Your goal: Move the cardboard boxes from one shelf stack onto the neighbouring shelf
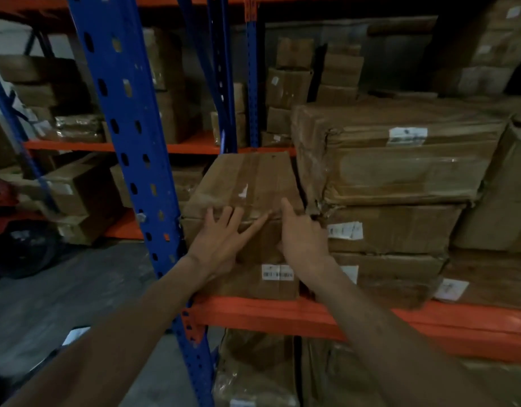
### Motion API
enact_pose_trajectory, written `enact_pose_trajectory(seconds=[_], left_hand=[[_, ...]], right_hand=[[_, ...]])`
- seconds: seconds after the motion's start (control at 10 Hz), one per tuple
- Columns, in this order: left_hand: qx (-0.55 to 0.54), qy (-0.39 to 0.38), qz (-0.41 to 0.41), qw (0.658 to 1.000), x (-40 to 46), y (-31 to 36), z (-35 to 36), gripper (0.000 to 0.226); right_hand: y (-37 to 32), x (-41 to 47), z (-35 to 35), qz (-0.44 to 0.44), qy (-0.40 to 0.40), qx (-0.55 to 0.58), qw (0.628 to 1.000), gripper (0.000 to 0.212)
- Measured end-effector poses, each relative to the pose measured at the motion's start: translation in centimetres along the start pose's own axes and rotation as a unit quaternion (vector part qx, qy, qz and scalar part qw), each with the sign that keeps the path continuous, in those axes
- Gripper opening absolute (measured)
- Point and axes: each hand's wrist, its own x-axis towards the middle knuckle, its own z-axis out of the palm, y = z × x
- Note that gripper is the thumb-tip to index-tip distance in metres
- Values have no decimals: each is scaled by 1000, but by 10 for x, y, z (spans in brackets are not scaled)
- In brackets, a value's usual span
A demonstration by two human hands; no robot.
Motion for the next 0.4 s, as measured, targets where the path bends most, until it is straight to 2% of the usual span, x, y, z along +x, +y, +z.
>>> enact_pose_trajectory(seconds=[0.2,0.3,0.4], left_hand=[[14,-46,22,999,6,-11,-1,136],[-5,-20,23,1000,7,-11,-2,137],[-30,-4,-2,1000,0,-6,2,138]], right_hand=[[-2,-4,-10,-1,-6,11,1000,55],[-4,0,-15,22,-11,19,1000,58],[3,-27,-4,11,8,93,996,66]])
